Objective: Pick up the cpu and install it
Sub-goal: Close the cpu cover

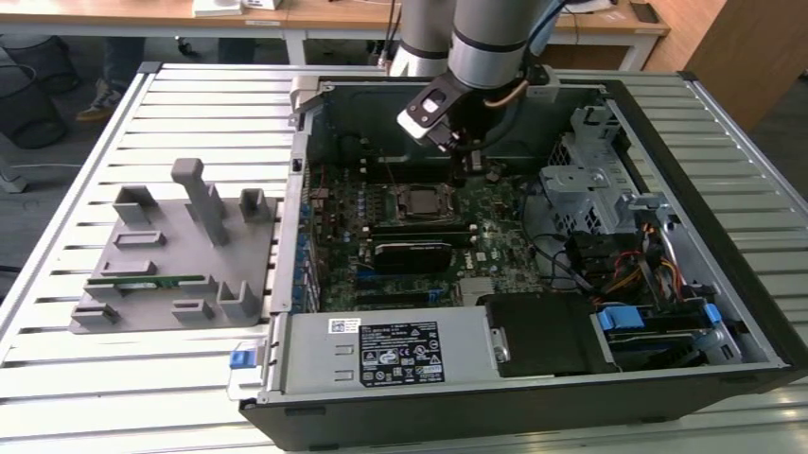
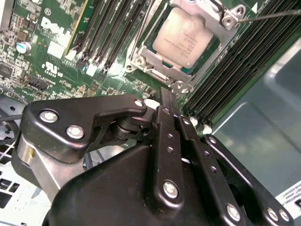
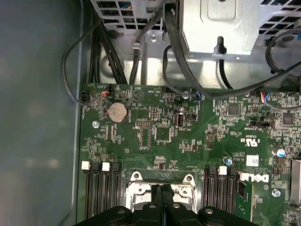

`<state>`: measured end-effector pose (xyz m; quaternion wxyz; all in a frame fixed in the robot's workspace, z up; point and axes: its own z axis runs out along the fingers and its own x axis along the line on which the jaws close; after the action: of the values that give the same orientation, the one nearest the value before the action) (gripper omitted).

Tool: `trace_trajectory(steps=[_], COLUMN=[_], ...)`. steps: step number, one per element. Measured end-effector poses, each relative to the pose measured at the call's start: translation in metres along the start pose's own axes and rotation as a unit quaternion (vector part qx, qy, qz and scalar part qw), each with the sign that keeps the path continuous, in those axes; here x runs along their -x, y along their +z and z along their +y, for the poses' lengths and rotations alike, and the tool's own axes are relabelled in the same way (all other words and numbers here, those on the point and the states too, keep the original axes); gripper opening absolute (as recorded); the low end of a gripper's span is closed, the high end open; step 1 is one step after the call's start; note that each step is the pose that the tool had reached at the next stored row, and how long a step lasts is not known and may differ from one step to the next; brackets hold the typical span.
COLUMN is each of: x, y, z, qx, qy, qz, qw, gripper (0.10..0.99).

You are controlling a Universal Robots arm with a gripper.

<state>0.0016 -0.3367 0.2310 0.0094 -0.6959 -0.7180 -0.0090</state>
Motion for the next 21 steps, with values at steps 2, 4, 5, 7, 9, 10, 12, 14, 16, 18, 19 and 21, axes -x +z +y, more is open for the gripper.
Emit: trace_trajectory(steps=[2,4,5,7,9,10,12,14,16,18,19,21], x=[-0.0001,-0.0001,-0.0002,-0.0002,-0.0003,-0.0003,-0.0005,-0.0005,-0.0006,-0.0006,-0.0007,-0.0008], y=[0.0012,0.0024,0.0030,0.0040,0.0046,0.0046,0.0048,0.0048,0.0049,0.0049,0.0050,0.0051], z=[-0.0034,-0.0068,-0.0084,-0.0117,-0.0150,-0.0164,-0.0187,-0.0197,-0.0208,-0.0237,-0.0260,-0.0308], qx=[0.0000,0.0000,0.0000,0.0000,0.0000,-0.0001,0.0000,0.0000,0.0000,0.0001,0.0001,0.0000], qy=[0.000,0.000,0.000,0.000,0.000,0.000,0.000,0.000,0.000,0.000,0.000,0.000], qz=[0.0000,0.0000,0.0000,0.0000,-0.0001,-0.0001,-0.0001,0.0000,0.0000,0.0001,0.0001,0.0000], qw=[1.0000,1.0000,1.0000,1.0000,1.0000,1.0000,1.0000,1.0000,1.0000,1.0000,1.0000,1.0000], gripper=[0.114,0.114,0.114,0.114,0.114,0.114,0.114,0.114,0.114,0.114,0.114,0.114])
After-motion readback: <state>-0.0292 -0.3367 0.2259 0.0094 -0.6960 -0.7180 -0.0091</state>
